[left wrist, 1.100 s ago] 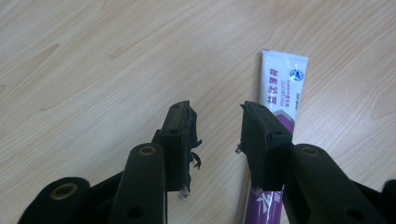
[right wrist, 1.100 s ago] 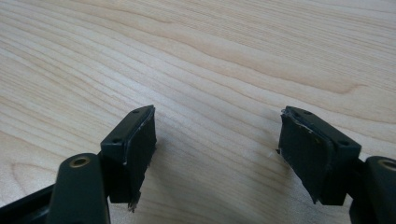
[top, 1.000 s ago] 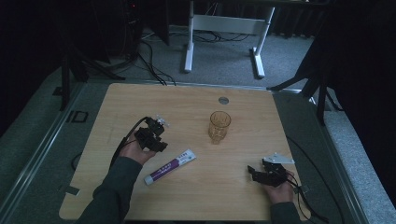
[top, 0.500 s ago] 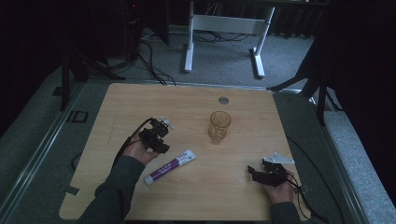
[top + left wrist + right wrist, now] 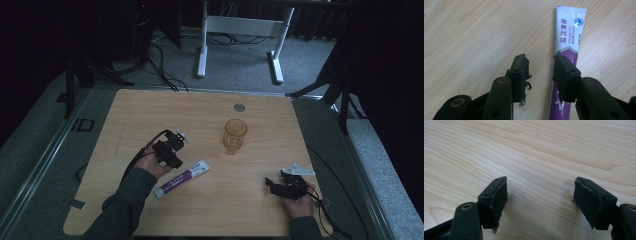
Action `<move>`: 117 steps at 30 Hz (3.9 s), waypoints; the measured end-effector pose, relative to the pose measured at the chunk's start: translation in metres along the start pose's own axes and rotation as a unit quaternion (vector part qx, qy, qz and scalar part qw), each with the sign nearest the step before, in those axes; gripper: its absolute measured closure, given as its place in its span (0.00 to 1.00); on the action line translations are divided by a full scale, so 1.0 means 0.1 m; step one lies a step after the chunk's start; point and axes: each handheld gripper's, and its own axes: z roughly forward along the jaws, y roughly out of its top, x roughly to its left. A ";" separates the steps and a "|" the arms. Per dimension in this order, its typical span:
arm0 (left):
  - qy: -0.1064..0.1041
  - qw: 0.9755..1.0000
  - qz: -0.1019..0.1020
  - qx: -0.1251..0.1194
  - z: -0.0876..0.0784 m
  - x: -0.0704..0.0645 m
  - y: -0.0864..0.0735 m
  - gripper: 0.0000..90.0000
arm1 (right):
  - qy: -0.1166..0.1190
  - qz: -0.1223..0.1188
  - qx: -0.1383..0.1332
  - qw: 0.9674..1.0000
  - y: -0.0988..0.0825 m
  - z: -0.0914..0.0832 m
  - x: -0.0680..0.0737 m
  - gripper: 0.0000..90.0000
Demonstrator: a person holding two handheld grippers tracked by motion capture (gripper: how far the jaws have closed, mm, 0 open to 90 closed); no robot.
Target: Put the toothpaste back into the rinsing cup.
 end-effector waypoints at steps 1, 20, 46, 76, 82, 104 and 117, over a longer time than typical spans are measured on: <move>0.000 1.000 0.004 0.003 0.01 0.00 0.00 0.69 | 0.000 0.000 0.000 1.000 0.00 0.00 0.00 0.30; -0.032 0.999 0.009 0.033 0.10 -0.05 0.04 0.68 | 0.000 0.000 0.000 1.000 0.00 0.00 0.00 0.30; -0.067 0.995 0.016 0.069 0.23 -0.12 0.10 0.70 | 0.000 0.000 0.000 1.000 0.00 0.00 0.00 0.30; -0.066 0.992 0.028 0.106 0.36 -0.16 0.13 0.68 | 0.000 0.000 0.000 1.000 0.00 0.00 0.00 0.30; -0.064 0.991 0.032 0.113 0.41 -0.18 0.14 0.68 | 0.000 0.000 0.000 1.000 0.00 0.00 0.00 0.30; -0.064 0.987 0.039 0.143 0.61 -0.25 0.19 0.65 | 0.000 -0.001 0.000 1.000 0.00 0.00 0.00 0.30; -0.048 0.989 0.034 0.137 0.65 -0.30 0.20 0.64 | 0.001 -0.001 0.000 1.000 0.00 0.00 0.00 0.30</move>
